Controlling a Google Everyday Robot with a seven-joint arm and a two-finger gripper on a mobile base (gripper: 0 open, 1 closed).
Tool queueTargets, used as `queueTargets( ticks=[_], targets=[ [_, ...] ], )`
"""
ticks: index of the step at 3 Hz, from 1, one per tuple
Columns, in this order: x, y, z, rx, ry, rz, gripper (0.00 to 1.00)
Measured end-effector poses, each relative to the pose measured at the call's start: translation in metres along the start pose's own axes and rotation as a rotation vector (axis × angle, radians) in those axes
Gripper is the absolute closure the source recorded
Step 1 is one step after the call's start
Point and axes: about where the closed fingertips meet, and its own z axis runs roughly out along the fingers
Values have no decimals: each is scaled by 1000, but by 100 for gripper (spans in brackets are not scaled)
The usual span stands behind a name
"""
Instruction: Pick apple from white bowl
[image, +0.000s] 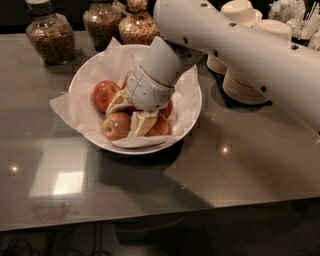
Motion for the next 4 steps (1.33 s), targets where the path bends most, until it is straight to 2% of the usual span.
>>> queueTargets(
  ticks=[1, 2, 3, 4],
  targets=[
    [-1, -1, -2, 0, 0, 0, 94],
    [-1, -1, -2, 0, 0, 0, 100],
    [-5, 0, -9, 40, -33, -7, 100],
    [-15, -1, -37, 169, -124, -40, 100]
  ],
)
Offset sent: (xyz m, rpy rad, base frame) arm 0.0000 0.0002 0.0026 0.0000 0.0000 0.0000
